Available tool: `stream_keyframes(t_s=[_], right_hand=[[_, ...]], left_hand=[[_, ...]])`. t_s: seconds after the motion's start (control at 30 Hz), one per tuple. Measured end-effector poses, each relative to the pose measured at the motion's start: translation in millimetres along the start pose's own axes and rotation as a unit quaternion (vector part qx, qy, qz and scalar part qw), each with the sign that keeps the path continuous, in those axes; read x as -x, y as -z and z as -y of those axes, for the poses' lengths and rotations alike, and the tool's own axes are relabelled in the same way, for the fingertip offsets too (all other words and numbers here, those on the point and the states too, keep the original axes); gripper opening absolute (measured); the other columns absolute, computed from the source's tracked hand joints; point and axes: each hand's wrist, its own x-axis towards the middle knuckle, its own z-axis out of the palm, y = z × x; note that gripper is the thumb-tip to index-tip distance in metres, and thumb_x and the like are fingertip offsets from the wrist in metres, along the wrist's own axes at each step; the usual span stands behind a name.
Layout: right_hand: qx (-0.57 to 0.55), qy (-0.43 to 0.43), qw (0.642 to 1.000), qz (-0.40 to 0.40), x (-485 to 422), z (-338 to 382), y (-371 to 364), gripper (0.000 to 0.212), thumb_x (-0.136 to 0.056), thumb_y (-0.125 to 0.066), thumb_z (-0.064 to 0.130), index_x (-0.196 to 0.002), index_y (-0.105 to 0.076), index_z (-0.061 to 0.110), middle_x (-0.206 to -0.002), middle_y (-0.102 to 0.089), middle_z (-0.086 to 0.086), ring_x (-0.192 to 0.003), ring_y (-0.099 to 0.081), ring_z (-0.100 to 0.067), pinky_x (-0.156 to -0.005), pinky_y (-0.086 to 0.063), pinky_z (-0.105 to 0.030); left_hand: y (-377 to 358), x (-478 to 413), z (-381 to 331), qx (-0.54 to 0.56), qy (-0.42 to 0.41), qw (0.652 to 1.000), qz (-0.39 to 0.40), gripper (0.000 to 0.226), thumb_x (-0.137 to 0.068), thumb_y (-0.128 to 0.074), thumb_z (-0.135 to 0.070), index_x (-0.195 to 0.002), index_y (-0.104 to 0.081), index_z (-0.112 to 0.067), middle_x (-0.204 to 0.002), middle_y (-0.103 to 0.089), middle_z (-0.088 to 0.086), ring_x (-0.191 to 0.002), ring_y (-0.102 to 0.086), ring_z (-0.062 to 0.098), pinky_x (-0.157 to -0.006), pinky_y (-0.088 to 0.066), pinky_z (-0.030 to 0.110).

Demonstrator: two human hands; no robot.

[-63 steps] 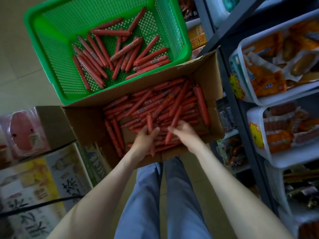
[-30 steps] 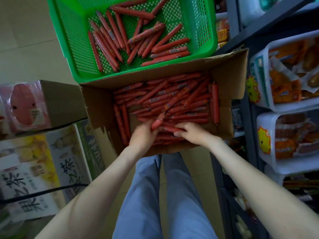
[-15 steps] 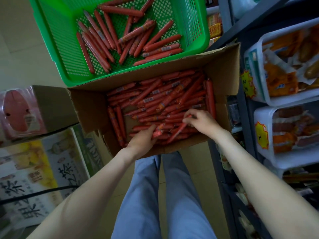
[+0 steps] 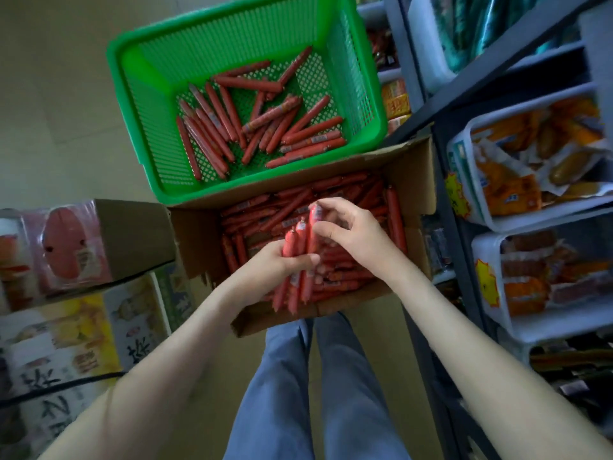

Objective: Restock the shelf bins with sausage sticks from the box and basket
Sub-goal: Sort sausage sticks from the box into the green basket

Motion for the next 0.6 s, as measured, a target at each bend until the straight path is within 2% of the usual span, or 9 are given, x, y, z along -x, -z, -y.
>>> stream_keyframes(t_s=[0.07, 0.13, 0.23, 0.3, 0.4, 0.43, 0.5, 0.53, 0.6], right_hand=[[0.004, 0.037, 0.999, -0.007, -2.1, 27.7, 4.1, 0.035, -0.089, -0.063, 0.014, -0.12, -0.056, 0.028, -0.095, -0.066, -0.004, -0.091, -0.063, -0.013, -0.088, -0.051, -0.03], [0.007, 0.072, 0.997, -0.027, -8.3, 53.2, 5.4, 0.037, -0.091, -0.059, 0.01, -0.123, -0.054, 0.028, -0.096, -0.065, 0.0, -0.093, -0.062, -0.009, -0.087, -0.05, -0.027], [-0.021, 0.096, 0.993, -0.071, -22.9, 81.9, 6.1, 0.029, -0.094, -0.054, 0.007, -0.118, -0.056, 0.022, -0.095, -0.064, 0.004, -0.088, -0.062, -0.006, -0.076, -0.049, -0.019], [-0.027, 0.098, 0.99, -0.097, -33.6, 90.6, 8.2, 0.024, -0.095, -0.051, 0.006, -0.113, -0.058, 0.02, -0.097, -0.064, 0.002, -0.088, -0.062, -0.009, -0.074, -0.05, -0.018], [-0.023, 0.073, 0.991, -0.11, -44.6, 86.3, 12.2, 0.021, -0.096, -0.05, 0.007, -0.111, -0.06, 0.017, -0.099, -0.066, -0.005, -0.086, -0.064, -0.01, -0.074, -0.052, -0.022], [-0.023, 0.066, 0.992, -0.109, -44.7, 80.6, 12.5, 0.02, -0.096, -0.049, 0.006, -0.111, -0.061, 0.014, -0.097, -0.066, -0.007, -0.086, -0.065, -0.011, -0.074, -0.053, -0.024], [-0.007, 0.086, 0.99, -0.107, -38.2, 64.9, 11.2, 0.02, -0.095, -0.049, 0.003, -0.108, -0.062, 0.011, -0.093, -0.068, -0.008, -0.086, -0.066, -0.015, -0.077, -0.054, -0.028], [0.017, 0.117, 0.988, -0.099, -32.9, 55.3, 9.4, 0.02, -0.095, -0.048, 0.002, -0.106, -0.063, 0.01, -0.091, -0.068, -0.007, -0.086, -0.066, -0.015, -0.078, -0.054, -0.028], [0.103, 0.181, 0.977, -0.046, -22.0, 32.2, 3.1, 0.022, -0.092, -0.048, 0.001, -0.104, -0.064, 0.008, -0.094, -0.068, -0.003, -0.092, -0.065, -0.011, -0.083, -0.052, -0.024]], left_hand=[[7.0, 10.0, -31.1, 0.072, -0.033, 0.996, -0.029, 0.01, -0.084, -0.064, -0.017, -0.086, -0.072, -0.01, -0.088, -0.072, 0.012, -0.083, -0.069, 0.027, -0.078, -0.056, 0.037], [16.3, 12.6, -61.9, 0.156, -0.055, 0.984, -0.069, 0.012, -0.086, -0.06, -0.014, -0.093, -0.068, -0.007, -0.088, -0.072, 0.011, -0.08, -0.069, 0.023, -0.073, -0.058, 0.036], [40.4, 1.5, -103.0, 0.196, -0.095, 0.964, -0.151, 0.009, -0.092, -0.056, -0.012, -0.094, -0.063, -0.008, -0.087, -0.071, 0.009, -0.082, -0.064, 0.027, -0.079, -0.054, 0.043], [63.8, -16.7, -122.2, 0.208, -0.103, 0.954, -0.192, 0.008, -0.093, -0.056, -0.013, -0.09, -0.062, -0.008, -0.081, -0.071, 0.006, -0.077, -0.066, 0.024, -0.074, -0.056, 0.038], [94.5, -49.0, -134.4, 0.251, -0.056, 0.943, -0.209, 0.012, -0.095, -0.054, -0.016, -0.095, -0.058, -0.005, -0.078, -0.068, 0.005, -0.067, -0.067, 0.013, -0.062, -0.055, 0.025], [100.3, -59.1, -131.9, 0.25, -0.029, 0.943, -0.217, 0.013, -0.095, -0.053, -0.02, -0.096, -0.057, -0.008, -0.083, -0.066, 0.005, -0.072, -0.065, 0.012, -0.066, -0.053, 0.024], [107.1, -76.0, -117.5, 0.213, 0.028, 0.943, -0.253, 0.017, -0.094, -0.054, -0.026, -0.104, -0.054, -0.012, -0.106, -0.058, 0.006, -0.094, -0.057, 0.015, -0.084, -0.042, 0.027], [108.5, -81.7, -108.1, 0.176, 0.047, 0.945, -0.272, 0.022, -0.093, -0.055, -0.027, -0.109, -0.055, -0.011, -0.113, -0.056, 0.007, -0.103, -0.052, 0.02, -0.088, -0.038, 0.031], [108.9, -87.2, -89.7, 0.084, 0.065, 0.942, -0.319, 0.035, -0.085, -0.059, -0.031, -0.112, -0.058, -0.009, -0.122, -0.058, 0.016, -0.105, -0.052, 0.025, -0.087, -0.041, 0.035]])
